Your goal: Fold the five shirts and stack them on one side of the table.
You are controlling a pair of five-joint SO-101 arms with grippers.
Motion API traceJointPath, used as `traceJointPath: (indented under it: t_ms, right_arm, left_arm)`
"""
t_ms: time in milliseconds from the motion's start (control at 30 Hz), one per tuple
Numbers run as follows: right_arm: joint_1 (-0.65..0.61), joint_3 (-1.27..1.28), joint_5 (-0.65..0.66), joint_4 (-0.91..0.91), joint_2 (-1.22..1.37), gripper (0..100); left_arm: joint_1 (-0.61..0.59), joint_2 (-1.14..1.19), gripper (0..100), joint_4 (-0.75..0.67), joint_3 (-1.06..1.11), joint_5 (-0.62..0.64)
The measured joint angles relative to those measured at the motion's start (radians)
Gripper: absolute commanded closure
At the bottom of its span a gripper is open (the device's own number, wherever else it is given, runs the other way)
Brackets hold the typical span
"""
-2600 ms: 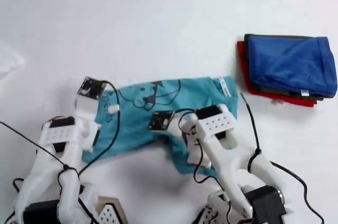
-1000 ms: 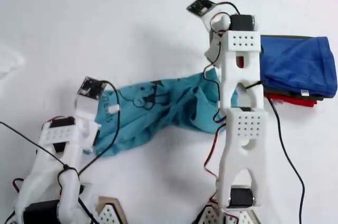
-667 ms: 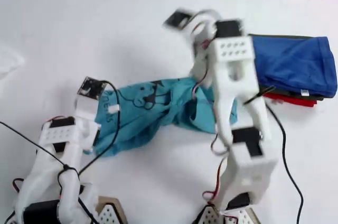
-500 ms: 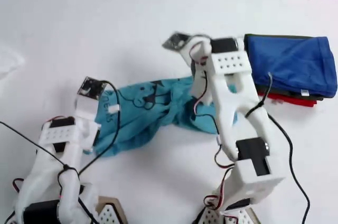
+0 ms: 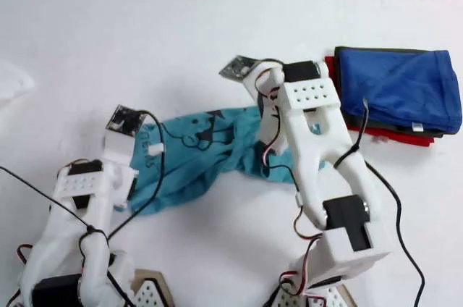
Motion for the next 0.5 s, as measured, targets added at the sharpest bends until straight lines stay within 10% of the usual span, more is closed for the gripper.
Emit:
traceJointPath:
  t_ms: [500]
  right_arm:
    - [-0.015, 0.083, -0.023, -0.084, -0.014, 83.2]
  left_arm:
    - [0.0, 0.0, 97, 0.0, 0.0, 0.0]
